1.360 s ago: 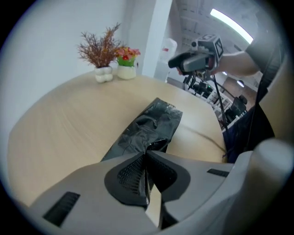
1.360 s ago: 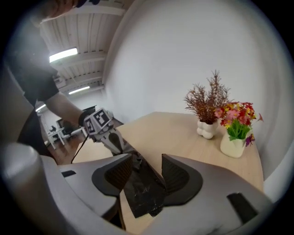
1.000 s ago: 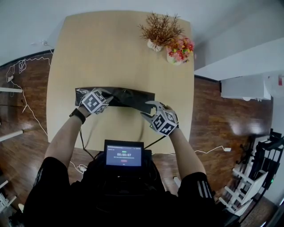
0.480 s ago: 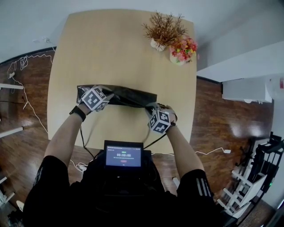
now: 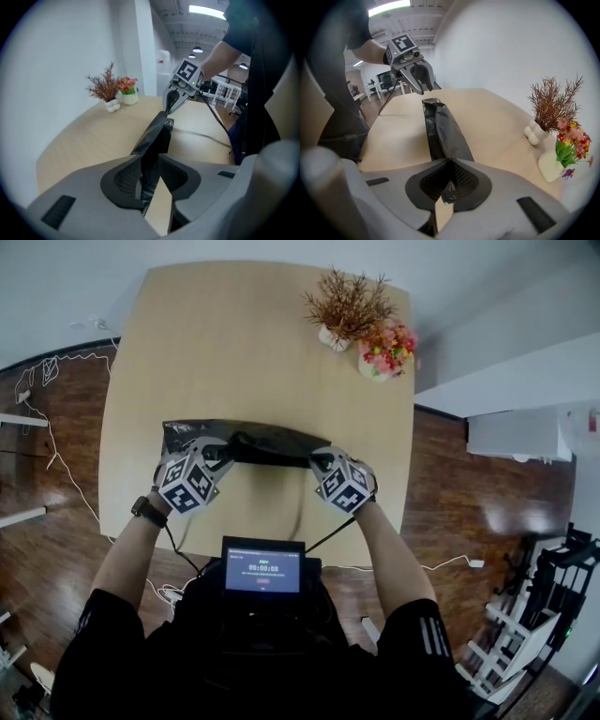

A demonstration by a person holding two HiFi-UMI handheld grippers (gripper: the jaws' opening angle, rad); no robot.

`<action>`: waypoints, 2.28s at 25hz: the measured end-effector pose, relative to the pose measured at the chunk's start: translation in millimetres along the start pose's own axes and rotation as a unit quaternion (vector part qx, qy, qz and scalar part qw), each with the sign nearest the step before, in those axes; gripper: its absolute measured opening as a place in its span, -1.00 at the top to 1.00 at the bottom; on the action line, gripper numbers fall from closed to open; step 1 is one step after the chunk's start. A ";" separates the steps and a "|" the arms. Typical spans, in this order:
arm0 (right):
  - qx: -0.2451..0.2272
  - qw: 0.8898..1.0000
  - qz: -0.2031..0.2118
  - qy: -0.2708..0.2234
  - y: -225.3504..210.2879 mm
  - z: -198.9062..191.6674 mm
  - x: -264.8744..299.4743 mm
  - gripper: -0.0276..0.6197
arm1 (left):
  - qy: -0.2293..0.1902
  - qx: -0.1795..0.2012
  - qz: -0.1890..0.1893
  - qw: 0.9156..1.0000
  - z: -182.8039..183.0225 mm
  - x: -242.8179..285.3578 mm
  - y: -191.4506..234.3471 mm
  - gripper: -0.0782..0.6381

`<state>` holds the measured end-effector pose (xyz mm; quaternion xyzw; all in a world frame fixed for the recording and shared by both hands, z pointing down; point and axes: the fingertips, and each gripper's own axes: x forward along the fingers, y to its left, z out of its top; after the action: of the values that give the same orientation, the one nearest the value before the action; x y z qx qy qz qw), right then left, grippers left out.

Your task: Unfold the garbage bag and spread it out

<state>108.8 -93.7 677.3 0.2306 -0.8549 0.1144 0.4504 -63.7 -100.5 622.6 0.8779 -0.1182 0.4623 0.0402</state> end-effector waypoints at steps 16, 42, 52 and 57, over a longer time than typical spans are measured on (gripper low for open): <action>0.054 0.997 -0.037 -0.034 -62.9 47.6 -20.5 0.90 | -0.006 0.076 -0.098 0.992 14.5 53.8 -79.5 0.46; 0.161 0.986 -0.044 -0.021 -128.9 37.5 3.4 0.90 | 0.146 -0.092 -0.112 0.979 -66.5 106.7 -22.4 0.46; 0.166 0.984 -0.019 0.061 -122.8 -2.8 36.5 0.90 | 0.175 -0.052 -0.159 0.970 -85.7 91.3 -57.5 0.46; 0.170 0.976 0.006 0.138 -107.5 -45.6 52.5 0.80 | 0.178 -0.056 -0.169 0.968 -90.3 86.3 -67.2 0.46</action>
<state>169.4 -183.8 745.1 0.2803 -0.7539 0.2912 0.5180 -72.7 -33.8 747.5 0.7849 0.0155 0.5902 0.1878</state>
